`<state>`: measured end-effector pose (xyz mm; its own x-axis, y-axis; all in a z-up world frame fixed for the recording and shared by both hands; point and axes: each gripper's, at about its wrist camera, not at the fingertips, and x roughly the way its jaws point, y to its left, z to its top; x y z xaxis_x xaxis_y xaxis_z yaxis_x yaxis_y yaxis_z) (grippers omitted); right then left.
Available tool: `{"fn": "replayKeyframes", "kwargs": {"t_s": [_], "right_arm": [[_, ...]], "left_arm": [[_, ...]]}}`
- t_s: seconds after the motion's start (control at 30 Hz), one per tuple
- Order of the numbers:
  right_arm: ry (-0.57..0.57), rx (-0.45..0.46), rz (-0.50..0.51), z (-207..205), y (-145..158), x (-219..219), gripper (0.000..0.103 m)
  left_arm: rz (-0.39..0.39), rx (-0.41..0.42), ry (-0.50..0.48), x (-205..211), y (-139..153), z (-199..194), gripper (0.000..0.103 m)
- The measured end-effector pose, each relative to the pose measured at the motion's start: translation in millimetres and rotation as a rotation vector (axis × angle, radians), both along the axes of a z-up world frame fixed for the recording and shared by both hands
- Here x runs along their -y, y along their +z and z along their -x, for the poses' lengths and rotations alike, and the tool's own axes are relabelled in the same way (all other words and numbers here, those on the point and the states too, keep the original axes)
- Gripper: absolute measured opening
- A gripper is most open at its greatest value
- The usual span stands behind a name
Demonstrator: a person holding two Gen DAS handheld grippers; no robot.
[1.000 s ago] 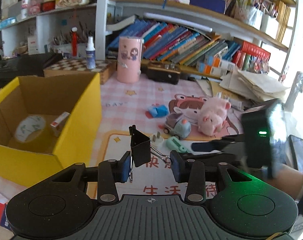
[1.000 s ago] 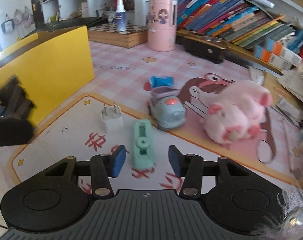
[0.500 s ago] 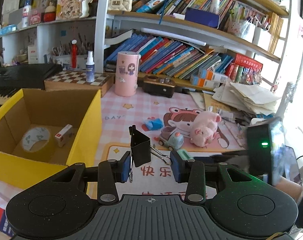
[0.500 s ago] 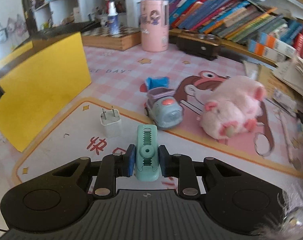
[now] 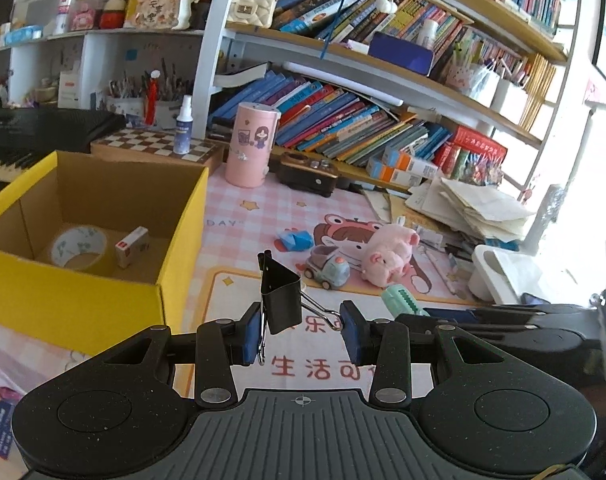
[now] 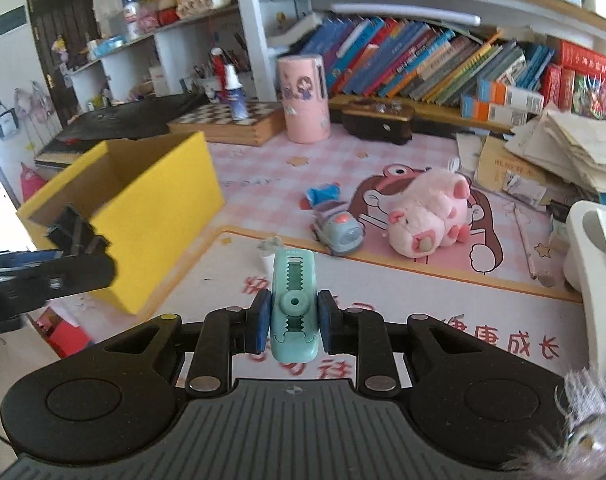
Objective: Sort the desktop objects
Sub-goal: 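Grasp and lift black binder clip with left gripper while right gripper grasps mint-green stapler, then carry binder clip with left gripper while right gripper carries stapler toward yellow box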
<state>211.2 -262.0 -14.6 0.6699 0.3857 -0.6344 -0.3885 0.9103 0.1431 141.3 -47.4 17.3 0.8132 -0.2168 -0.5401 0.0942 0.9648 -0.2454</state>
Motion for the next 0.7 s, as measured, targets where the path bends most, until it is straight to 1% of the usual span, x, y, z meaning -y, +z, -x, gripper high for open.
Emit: {"fn": "replayKeyframes", "kwargs": {"t_s": [0.13, 0.27, 0.43, 0.57, 0.7], "right_arm": [[0.015, 0.023, 0.037, 30, 9, -14, 0.023], [-0.004, 0.013, 0.064, 53, 8, -29, 0.023], [-0.046, -0.026, 0.061, 78, 2, -49, 0.023], [-0.074, -0.077, 0.044, 98, -3, -69, 0.023], [-0.086, -0.082, 0.050, 121, -5, -92, 0.023]], "left_arm": [[0.016, 0.005, -0.025, -12, 0, 12, 0.040], [0.017, 0.001, -0.053, -28, -3, 25, 0.040], [0.014, -0.002, -0.078, -53, -7, 48, 0.040], [0.021, -0.034, -0.087, -78, -12, 65, 0.040], [0.033, -0.049, -0.094, -103, -14, 79, 0.040]]}}
